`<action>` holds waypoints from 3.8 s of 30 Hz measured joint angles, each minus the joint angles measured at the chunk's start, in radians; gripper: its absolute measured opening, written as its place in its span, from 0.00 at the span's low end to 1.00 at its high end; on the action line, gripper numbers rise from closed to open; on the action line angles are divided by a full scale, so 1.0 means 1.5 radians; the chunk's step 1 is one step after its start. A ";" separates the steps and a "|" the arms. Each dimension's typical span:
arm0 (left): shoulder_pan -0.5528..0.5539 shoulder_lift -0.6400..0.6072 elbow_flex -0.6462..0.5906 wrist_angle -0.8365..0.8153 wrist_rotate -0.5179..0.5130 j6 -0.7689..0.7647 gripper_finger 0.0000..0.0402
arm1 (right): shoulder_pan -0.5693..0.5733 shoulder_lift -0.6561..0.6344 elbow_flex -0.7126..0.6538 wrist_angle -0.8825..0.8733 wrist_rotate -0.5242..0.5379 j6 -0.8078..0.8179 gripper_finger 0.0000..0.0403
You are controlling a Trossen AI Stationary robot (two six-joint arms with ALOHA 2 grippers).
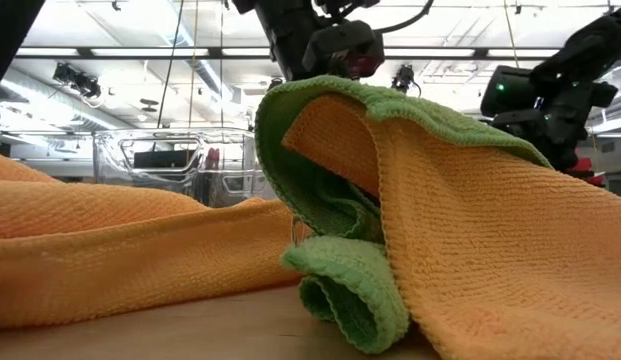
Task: Fold microfiber towels
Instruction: Fold the left blue towel
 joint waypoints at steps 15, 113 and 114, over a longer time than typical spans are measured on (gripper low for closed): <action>0.008 0.000 0.000 0.000 0.000 0.011 0.08 | 0.001 0.000 -0.023 0.035 -0.022 0.015 0.41; 0.007 0.000 0.000 -0.001 0.001 -0.008 0.05 | 0.197 -0.036 0.005 -0.065 -0.140 0.094 0.10; 0.007 0.000 0.000 -0.001 0.000 -0.008 0.05 | 0.203 -0.035 0.005 -0.067 -0.123 0.097 0.10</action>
